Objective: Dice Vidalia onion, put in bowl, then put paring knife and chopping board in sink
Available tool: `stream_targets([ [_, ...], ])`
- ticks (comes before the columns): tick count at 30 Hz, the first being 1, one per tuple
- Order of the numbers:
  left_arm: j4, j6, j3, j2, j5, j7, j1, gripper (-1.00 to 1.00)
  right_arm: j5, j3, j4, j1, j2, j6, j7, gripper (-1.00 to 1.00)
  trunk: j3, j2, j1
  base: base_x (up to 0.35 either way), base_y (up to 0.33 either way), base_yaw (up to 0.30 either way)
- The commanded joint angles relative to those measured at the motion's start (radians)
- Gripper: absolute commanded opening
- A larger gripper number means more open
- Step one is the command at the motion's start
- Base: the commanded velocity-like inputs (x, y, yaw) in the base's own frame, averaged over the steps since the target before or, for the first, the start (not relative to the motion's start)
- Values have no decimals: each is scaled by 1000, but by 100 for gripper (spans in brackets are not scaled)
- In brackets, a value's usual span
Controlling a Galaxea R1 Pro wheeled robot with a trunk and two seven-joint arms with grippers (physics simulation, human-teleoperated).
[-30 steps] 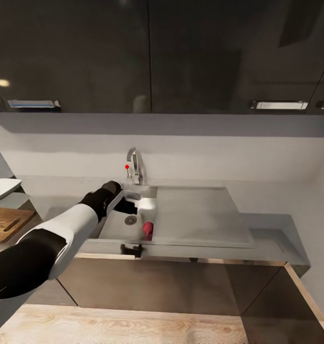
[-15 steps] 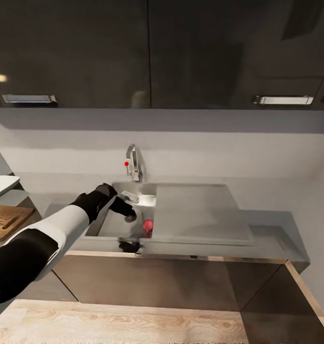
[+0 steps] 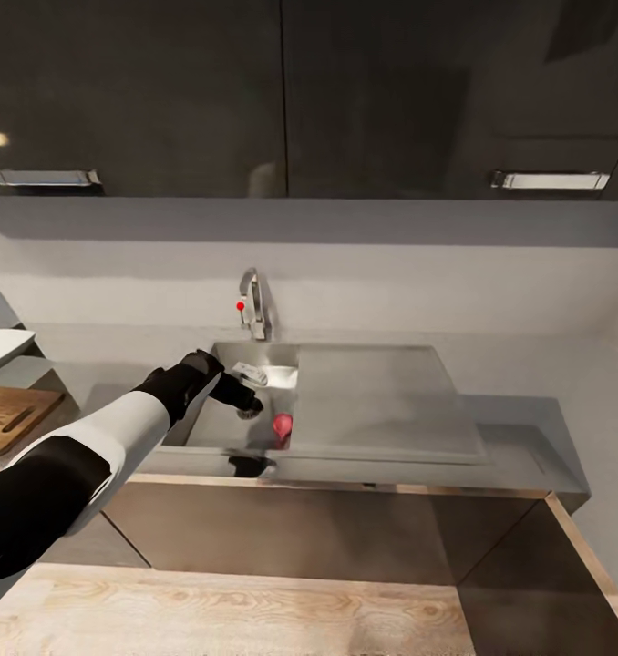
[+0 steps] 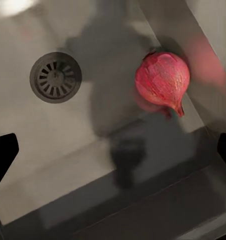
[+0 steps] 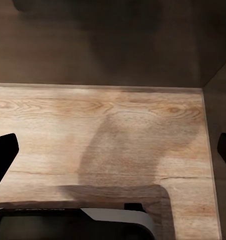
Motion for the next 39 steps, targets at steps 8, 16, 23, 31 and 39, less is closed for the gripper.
stream_targets([
  [8, -2, 4, -9, -2, 10, -15, -1, 100, 3, -7, -2, 0, 2, -2, 10, 100, -14, -2, 1, 0, 0, 0],
  [16, -2, 4, -14, -3, 10, -15, -1, 100, 4, -7, -2, 0, 2, -2, 10, 100, -27, -2, 1, 45, 0, 0],
  [23, -2, 4, -33, -3, 10, -15, -1, 100, 4, -7, -2, 0, 2, -2, 10, 100, -38, -2, 1, 23, 0, 0],
  [31, -2, 4, -38, -5, 10, -15, -1, 100, 4, -7, -2, 0, 2, -2, 10, 100, -51, -2, 1, 62, 0, 0],
  [39, -2, 5, -43, -6, 10, -15, -1, 100, 4, -7, -2, 0, 2, -2, 10, 100, -64, -2, 1, 212, 0, 0],
])
